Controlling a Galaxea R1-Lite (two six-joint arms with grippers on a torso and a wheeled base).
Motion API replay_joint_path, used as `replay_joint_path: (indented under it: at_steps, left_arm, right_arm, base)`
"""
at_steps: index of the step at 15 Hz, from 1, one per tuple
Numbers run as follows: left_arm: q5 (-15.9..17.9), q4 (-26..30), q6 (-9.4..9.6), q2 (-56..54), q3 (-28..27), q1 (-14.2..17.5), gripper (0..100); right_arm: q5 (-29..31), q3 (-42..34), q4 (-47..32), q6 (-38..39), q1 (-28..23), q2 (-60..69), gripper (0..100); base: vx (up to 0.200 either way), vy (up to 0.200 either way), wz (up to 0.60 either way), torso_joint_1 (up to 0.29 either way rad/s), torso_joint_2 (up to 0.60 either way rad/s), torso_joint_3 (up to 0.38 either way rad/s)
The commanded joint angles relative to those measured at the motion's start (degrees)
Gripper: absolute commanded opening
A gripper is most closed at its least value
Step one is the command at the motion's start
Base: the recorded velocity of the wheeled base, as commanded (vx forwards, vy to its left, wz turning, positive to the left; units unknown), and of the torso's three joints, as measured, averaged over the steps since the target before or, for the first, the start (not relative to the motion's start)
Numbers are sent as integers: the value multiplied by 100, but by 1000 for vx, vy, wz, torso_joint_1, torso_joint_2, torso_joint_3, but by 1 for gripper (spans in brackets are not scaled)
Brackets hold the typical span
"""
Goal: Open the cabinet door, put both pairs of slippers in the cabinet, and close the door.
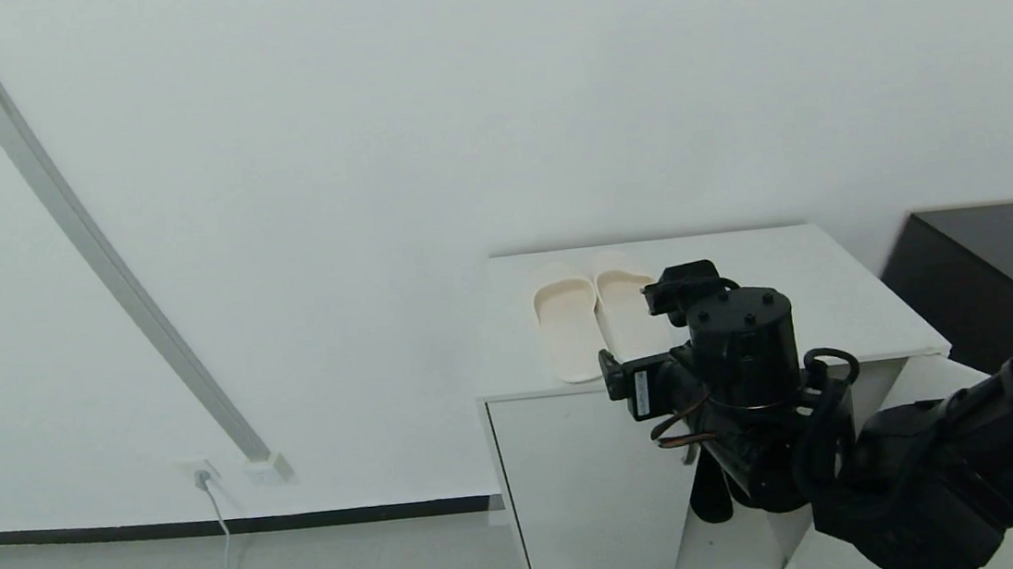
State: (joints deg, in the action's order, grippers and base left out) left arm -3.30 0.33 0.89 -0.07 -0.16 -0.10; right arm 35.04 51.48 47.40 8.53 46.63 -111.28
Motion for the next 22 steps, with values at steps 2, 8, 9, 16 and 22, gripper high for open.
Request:
replay_joint_path:
  at_steps: [2,8,9,16,22]
  left_arm:
    - [-4,2,-1,7,7,1,0]
    - [-4,2,-1,7,7,1,0]
    - [-4,2,-1,7,7,1,0]
    - [-4,2,-1,7,7,1,0]
    - [-4,2,-10,7,7,1,0]
  right_arm:
    - [-173,-6,323,-10,13,-386,100]
    - [-366,670,543,-18,-137,-1344,100]
    - [-366,749,543,-18,-163,-1414,100]
    - [-533,1716,534,-141,-506,-2056,100]
    - [-612,2393,516,-431,-681,-2416,100]
  base:
    - [200,0,0,2,-2,2]
    - [33,0,0,0,1,0]
    - [0,0,0,0,0,0]
    - [0,0,0,0,0,0]
    - [0,0,0,0,0,0]
